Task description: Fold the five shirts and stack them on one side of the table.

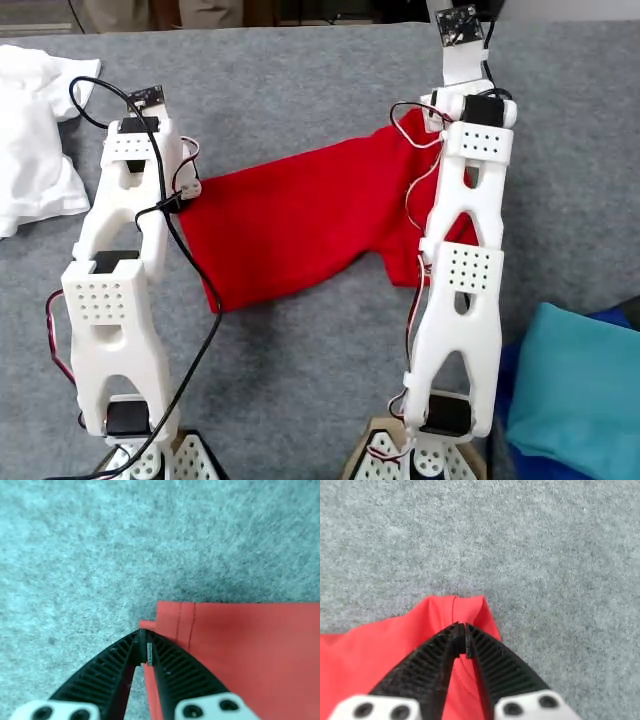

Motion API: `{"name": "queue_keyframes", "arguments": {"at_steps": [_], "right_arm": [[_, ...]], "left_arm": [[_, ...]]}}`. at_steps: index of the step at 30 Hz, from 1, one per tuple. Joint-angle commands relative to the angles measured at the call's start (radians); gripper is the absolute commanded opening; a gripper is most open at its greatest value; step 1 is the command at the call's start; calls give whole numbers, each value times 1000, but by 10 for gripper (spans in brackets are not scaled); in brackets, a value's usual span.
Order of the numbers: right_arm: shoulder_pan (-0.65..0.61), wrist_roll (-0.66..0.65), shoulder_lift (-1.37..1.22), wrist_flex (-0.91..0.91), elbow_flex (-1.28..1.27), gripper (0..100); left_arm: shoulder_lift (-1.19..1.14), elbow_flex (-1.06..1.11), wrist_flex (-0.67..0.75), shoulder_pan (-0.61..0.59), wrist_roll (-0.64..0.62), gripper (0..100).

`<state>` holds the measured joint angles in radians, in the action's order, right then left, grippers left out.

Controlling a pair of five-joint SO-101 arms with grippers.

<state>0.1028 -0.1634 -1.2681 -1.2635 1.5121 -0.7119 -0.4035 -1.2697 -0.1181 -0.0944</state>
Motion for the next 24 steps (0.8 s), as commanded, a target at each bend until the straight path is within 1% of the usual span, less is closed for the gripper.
{"name": "queue_keyframes", "arguments": {"at_steps": [1,3,10,24], "right_arm": [[12,0,2,14,48,157],[13,0,2,3,47,189],[8,-2,-28,-6,56,125],[-24,-2,-59,-5,48,120]], "left_arm": [[-4,-21,3,-38,-6,23],[-4,-21,3,-38,-6,23],[-4,-21,3,-38,-6,23],[-4,-21,3,-38,-6,23]]}}
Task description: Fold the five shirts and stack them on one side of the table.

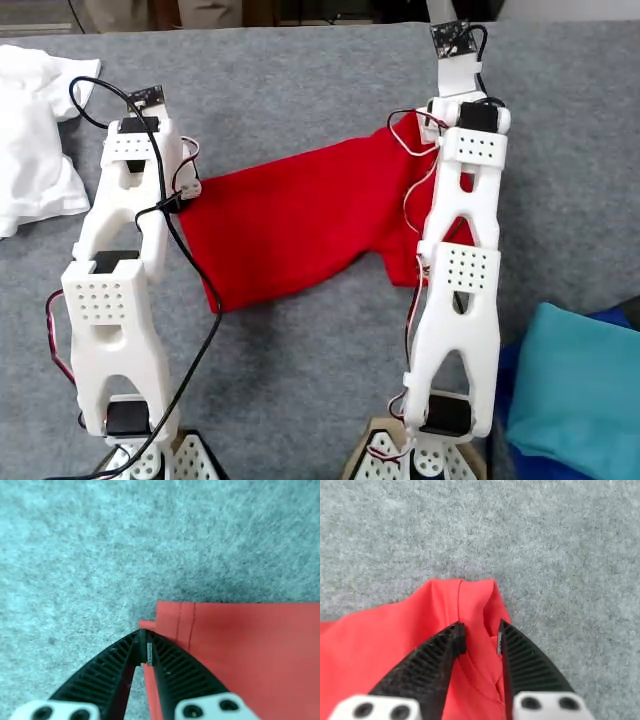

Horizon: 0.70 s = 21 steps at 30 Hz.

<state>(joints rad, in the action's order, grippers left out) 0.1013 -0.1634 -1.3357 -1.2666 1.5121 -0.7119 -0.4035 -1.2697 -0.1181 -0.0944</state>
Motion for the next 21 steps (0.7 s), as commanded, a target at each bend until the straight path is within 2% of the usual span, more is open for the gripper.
{"name": "queue_keyframes", "arguments": {"at_steps": [1,10,15,21], "right_arm": [[-25,-2,8,-2,48,120],[-28,-3,7,-3,47,116],[-28,-3,7,-3,47,8],[-31,-5,-13,-3,48,6]], "left_arm": [[-4,-21,3,-38,-6,23],[-4,-21,3,-38,-6,23],[-4,-21,3,-38,-6,23],[-4,-21,3,-38,-6,24]]}}
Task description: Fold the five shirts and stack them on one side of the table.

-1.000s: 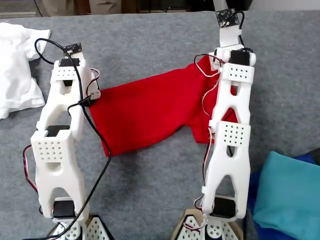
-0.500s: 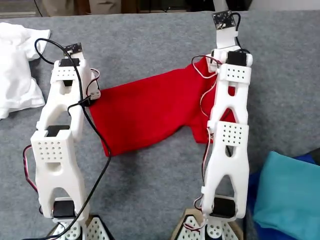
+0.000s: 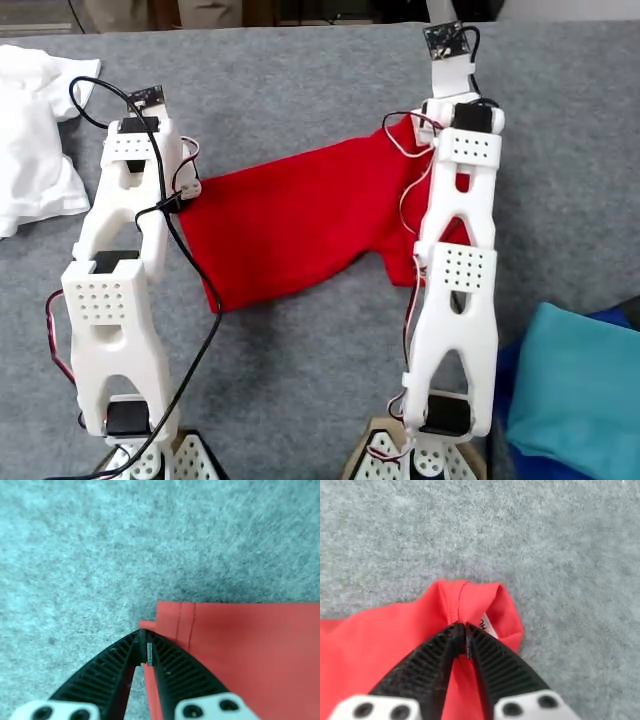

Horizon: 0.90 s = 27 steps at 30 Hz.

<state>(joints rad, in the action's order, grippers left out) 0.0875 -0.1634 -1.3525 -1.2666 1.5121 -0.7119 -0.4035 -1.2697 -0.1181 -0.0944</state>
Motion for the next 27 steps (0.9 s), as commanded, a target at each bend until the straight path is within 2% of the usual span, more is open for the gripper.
{"name": "queue_keyframes", "arguments": {"at_steps": [1,16,27], "right_arm": [[-22,-5,4,-3,48,6],[-24,-2,39,-25,150,5],[-24,-2,-41,269,154,5]], "left_arm": [[-4,-21,3,-38,-6,24],[-4,-21,3,-38,-6,24],[-4,-21,3,-38,-6,24]]}}
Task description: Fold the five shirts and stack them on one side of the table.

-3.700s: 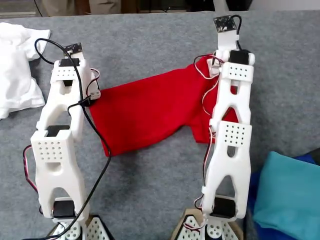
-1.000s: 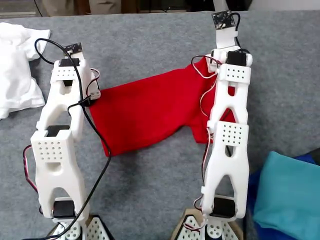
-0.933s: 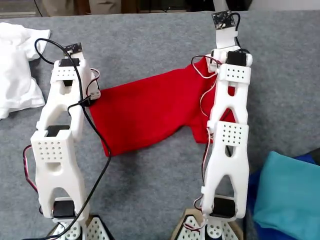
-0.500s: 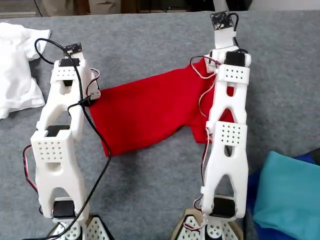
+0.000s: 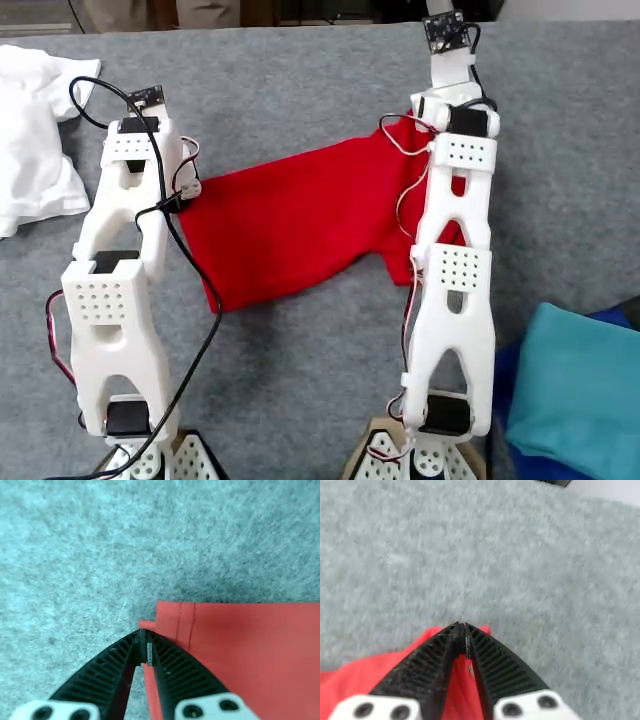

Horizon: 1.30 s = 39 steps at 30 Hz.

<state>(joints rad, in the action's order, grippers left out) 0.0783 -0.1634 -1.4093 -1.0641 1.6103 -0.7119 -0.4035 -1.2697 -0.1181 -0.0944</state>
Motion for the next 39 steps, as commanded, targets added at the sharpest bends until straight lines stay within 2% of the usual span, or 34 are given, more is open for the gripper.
{"name": "queue_keyframes", "arguments": {"at_steps": [1,6,11,14,18,23,28,34,39], "right_arm": [[-15,-2,13,75,56,5],[-16,-2,22,20,58,5],[-47,-6,96,-221,56,10],[-50,-18,157,-362,56,75],[-61,-212,260,-565,54,175],[-58,-585,340,-723,50,177],[-21,-806,415,-723,28,151],[12,-910,559,-724,-114,151],[42,-944,777,-724,-533,151]], "left_arm": [[-4,-21,3,-38,-6,24],[-4,-21,3,-38,-6,24],[-4,-21,3,-38,-6,24],[-4,-21,3,-38,-6,24],[-4,-21,3,-38,-6,24],[-4,-20,3,-38,-6,22],[-4,-17,3,-38,-6,22],[-4,-17,3,-38,-6,23],[-4,-17,3,-40,-6,23]]}}
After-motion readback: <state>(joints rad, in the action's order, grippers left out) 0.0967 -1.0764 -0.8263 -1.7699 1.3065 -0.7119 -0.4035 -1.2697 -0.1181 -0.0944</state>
